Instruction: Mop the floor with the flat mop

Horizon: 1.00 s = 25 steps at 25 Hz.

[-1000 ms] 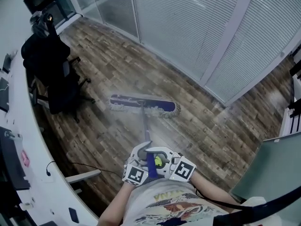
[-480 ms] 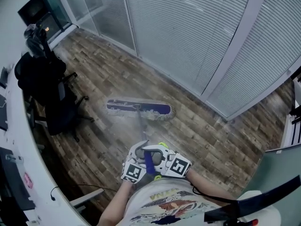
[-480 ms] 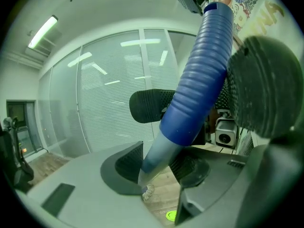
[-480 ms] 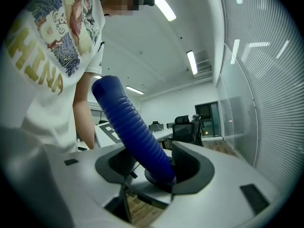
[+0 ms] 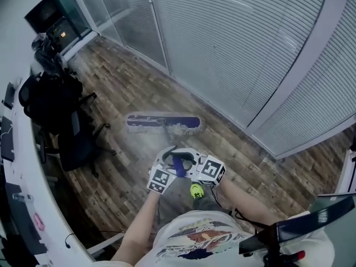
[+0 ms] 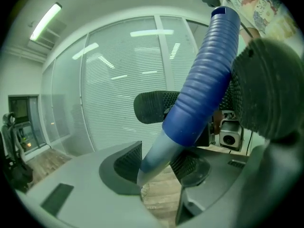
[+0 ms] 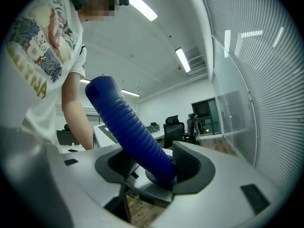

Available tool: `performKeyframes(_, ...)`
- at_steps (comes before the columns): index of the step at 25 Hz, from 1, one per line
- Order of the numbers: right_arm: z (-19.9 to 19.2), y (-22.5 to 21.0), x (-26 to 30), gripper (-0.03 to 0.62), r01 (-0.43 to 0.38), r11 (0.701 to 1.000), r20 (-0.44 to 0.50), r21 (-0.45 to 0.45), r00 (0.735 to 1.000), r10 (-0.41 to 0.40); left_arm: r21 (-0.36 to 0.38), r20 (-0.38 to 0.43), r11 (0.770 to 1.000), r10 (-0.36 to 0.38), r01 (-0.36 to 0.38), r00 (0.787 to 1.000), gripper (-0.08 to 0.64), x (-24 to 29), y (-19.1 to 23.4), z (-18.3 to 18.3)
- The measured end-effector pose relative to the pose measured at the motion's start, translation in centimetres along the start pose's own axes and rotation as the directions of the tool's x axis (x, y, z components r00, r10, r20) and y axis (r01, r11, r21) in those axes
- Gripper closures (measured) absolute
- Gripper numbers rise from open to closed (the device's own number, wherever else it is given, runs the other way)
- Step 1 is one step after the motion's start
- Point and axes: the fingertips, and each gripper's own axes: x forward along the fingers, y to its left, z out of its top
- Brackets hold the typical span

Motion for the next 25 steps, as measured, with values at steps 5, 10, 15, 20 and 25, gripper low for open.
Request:
performKeyframes(5,0.2,-4.6,0.5,0.357,0.044,0.998,0.009,0.046,0.999,-0.044,0.005,-0.028,1.000,-0.007,0.007,1.000,0.410,3.0,3.2,0.2)
performKeyframes(10,0.0,-2.8,-0.5,0.357,0.050,0.998,0.004,0.041,0.999,-0.050,0.016,-0.031,1.000,-0.003,0.003,1.000,0.411,2.4,1.3,0.1)
performKeyframes(15,0.0,2.9,-0.9,0.357,0.051,0.998,-0.007,0.021,0.999,-0.051,0.008,-0.007,1.000,-0.012,0.012,1.000,0.411,-1.8,-2.7,0.0)
performKeyframes(20,0.1,11.1,-1.8,0.359,0.048,0.998,-0.041,-0.028,0.998,-0.049,-0.023,0.044,1.000,-0.009,0.010,0.999,0.411,-7.6,-8.6,0.1)
performKeyframes(25,-1.0,21.4,-3.1,0.360,0.091,0.994,-0.048,-0.057,0.994,-0.094,-0.026,0.075,0.999,-0.037,0.039,0.997,0.411,-14.6,-16.4,-1.1)
